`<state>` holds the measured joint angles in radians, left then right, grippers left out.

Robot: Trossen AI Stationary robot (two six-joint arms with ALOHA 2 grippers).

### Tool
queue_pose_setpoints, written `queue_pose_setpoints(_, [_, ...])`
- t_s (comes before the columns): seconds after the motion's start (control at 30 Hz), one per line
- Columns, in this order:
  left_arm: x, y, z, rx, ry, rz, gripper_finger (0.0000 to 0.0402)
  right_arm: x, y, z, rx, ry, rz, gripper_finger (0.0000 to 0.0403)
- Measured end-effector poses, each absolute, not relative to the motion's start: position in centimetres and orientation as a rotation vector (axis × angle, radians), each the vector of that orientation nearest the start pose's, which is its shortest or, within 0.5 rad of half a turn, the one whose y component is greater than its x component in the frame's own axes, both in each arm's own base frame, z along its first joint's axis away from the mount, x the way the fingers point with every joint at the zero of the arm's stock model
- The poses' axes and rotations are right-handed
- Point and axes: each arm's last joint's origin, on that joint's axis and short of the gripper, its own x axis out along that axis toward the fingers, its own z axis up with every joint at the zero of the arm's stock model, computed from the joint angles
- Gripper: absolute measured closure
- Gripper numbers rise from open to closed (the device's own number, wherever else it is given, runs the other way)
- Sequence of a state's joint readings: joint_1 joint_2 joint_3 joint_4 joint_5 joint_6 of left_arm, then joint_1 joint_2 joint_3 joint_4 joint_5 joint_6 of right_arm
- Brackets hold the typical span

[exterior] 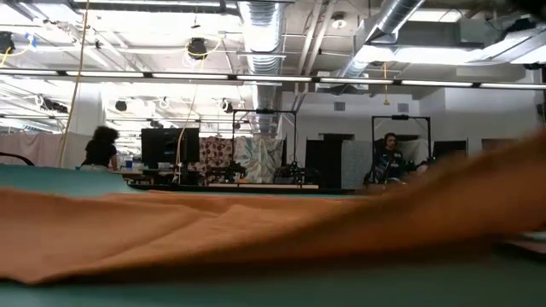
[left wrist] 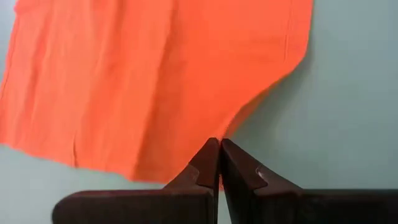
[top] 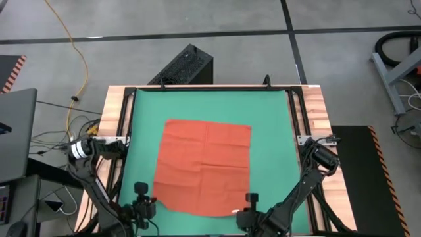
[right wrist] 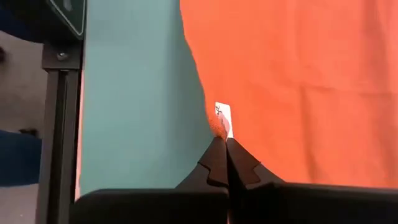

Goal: Roll towel into tight, uniform cylinder
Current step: Fold the orange table napkin

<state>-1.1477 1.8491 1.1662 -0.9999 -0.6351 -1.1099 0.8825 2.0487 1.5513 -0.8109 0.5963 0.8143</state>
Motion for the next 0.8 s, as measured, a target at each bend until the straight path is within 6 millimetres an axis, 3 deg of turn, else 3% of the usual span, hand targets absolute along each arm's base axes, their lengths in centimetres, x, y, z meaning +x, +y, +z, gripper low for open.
queue_pose_setpoints(0.13, [15.7, -27.6, 18.2, 0.377, 0.994, 0.240, 0.0401, 27.4, 30.5, 21.0, -0.178, 0.965, -0.183, 0.0401])
queue_pose_setpoints(0.3, [16.9, -26.9, 20.0, 0.506, 0.971, 0.282, 0.0401, 27.4, 29.3, 22.2, -0.245, 0.993, -0.268, 0.0402])
queue_pose_setpoints(0.57, [16.9, -24.8, 22.6, 0.651, 1.018, 0.449, 0.0401, 26.8, 27.5, 24.4, -0.352, 1.097, -0.387, 0.0402])
queue_pose_setpoints(0.8, [17.6, -23.3, 23.4, 0.709, 0.937, 0.468, 0.0401, 26.8, 26.3, 26.0, -0.437, 1.095, -0.460, 0.0402])
